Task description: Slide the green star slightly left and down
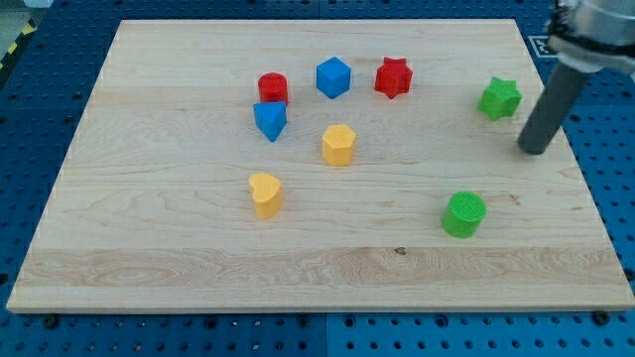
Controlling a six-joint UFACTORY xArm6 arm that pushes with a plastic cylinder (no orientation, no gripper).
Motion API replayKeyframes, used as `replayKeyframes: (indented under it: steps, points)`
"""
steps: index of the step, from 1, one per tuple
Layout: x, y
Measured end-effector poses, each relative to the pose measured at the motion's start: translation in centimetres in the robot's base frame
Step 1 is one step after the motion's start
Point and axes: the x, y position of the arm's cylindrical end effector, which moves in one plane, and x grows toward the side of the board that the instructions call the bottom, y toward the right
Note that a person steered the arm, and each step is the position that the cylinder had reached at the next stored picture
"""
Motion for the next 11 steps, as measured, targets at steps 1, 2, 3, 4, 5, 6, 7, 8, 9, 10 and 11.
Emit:
replayKeyframes:
  steps: [1, 2, 3, 4, 5, 6, 7, 8, 9, 10, 11]
  points:
    - [-5.3, 0.6]
    - [-10.4, 0.5]
    - [-10.9, -0.3]
    - [-9.2, -0.4]
    - [-5.4, -0.4]
    - [-2.9, -0.4]
    - [-3.8, -0.3]
    - [-6.4, -0.3]
    - [-7.7, -1.2]
    - [-7.0, -3.3]
    - [-5.0, -4.4]
